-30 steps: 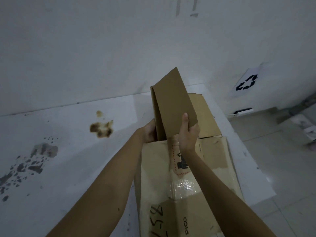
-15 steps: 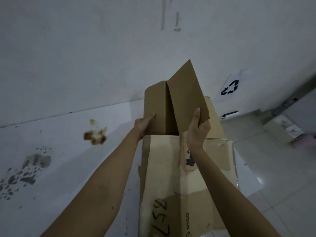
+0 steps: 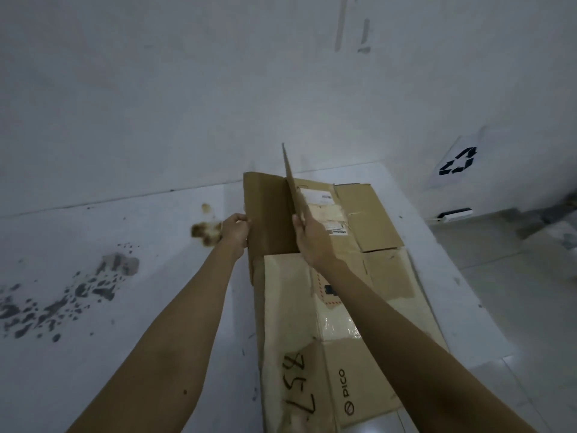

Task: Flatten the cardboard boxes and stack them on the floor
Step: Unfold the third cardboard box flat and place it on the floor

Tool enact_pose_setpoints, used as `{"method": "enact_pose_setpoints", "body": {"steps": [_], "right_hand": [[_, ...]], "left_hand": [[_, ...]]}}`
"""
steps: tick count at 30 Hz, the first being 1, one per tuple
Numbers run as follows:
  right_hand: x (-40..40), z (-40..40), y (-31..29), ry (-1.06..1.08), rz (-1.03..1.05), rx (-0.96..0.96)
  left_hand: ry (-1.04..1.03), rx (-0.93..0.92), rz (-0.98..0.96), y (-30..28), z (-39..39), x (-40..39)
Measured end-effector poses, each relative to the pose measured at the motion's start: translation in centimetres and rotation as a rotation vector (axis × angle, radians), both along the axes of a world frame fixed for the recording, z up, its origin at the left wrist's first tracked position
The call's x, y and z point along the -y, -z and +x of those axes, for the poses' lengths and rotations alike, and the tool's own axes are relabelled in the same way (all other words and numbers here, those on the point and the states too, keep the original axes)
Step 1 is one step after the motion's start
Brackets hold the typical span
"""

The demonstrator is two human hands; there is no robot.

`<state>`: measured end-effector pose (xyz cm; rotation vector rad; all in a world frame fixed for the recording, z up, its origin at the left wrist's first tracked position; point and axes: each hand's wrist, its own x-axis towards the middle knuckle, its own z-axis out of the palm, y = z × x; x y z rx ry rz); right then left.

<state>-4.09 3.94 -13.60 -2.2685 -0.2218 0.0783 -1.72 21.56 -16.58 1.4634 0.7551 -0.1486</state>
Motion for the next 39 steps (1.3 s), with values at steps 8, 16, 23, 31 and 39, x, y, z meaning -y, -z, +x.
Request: {"method": "enact_pose_setpoints", "body": {"steps": [8, 16, 23, 31, 39], "right_hand": [[-3.7, -4.4, 7.5, -0.447, -0.418, -0.245], [1.1, -7.3, 10.9, -0.435, -0.729, -0.178], [8.4, -5.9, 11.4, -0.31, -0.789, -0.193], [15.8, 0.3, 11.3, -0.185, -0.77, -0.189], [19.8, 2.8, 11.9, -0.079, -0.764, -0.262]], "left_hand": [[-0.059, -0.077, -0.176, 3.0, -4.6, -1.3], [0.245, -0.181, 0.56, 4.5, -8.0, 2.7], [0.449, -0.207, 0.811, 7.1, -11.0, 5.3], [0.36, -0.267, 0.892, 8.4, -11.1, 6.3], [0.202, -0.334, 0.966, 8.7, -10.4, 9.2]]}}
